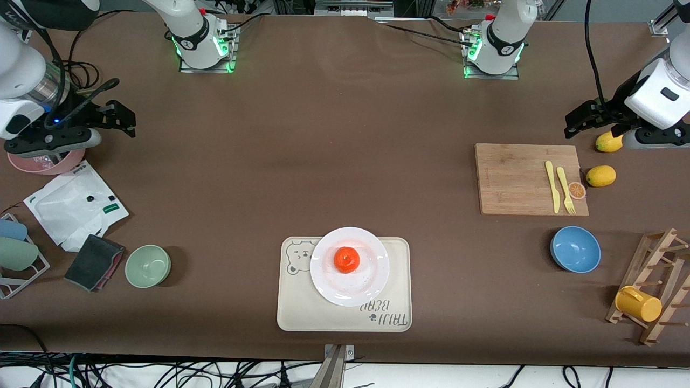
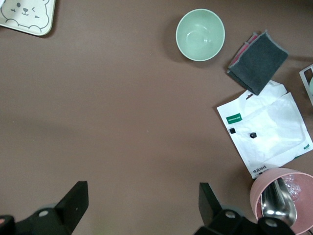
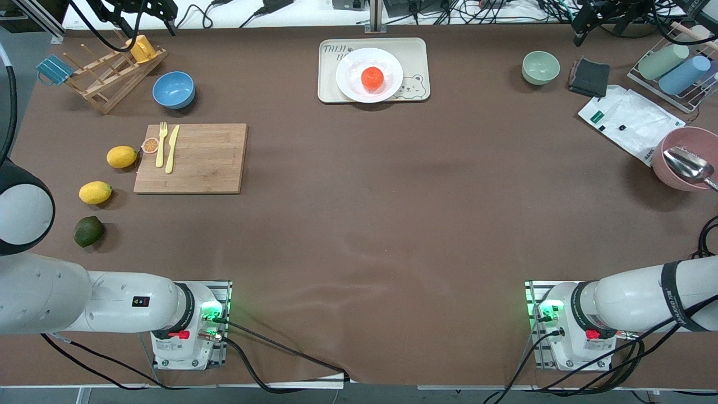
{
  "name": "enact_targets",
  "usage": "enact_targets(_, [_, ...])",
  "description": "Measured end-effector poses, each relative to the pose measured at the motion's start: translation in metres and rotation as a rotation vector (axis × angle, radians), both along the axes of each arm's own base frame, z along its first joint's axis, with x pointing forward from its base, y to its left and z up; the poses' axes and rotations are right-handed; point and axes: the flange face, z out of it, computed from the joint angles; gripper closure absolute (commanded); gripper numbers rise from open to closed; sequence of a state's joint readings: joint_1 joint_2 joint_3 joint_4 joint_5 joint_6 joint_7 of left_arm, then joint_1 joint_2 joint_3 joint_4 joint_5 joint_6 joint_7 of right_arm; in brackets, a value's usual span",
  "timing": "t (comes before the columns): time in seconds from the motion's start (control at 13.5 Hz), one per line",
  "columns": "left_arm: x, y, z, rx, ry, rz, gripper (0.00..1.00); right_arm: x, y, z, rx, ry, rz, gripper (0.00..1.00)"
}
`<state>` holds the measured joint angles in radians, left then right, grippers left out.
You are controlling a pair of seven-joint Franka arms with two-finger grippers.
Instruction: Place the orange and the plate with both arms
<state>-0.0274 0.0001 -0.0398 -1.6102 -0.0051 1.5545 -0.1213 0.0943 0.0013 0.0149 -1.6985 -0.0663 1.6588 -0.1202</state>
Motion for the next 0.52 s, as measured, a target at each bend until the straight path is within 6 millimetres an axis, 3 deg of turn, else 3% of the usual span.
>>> enact_targets(0.22, [0.0, 0.0, 0.0, 0.0, 0.0, 0.0, 0.0, 0.001, -0.012, 0.001, 0.003, -0.002, -0.023, 0.0])
enact_targets(0.52, [0.0, 0.0, 0.0, 0.0, 0.0, 0.0, 0.0, 0.003, -0.013, 0.01, 0.005, -0.023, -0.025, 0.0])
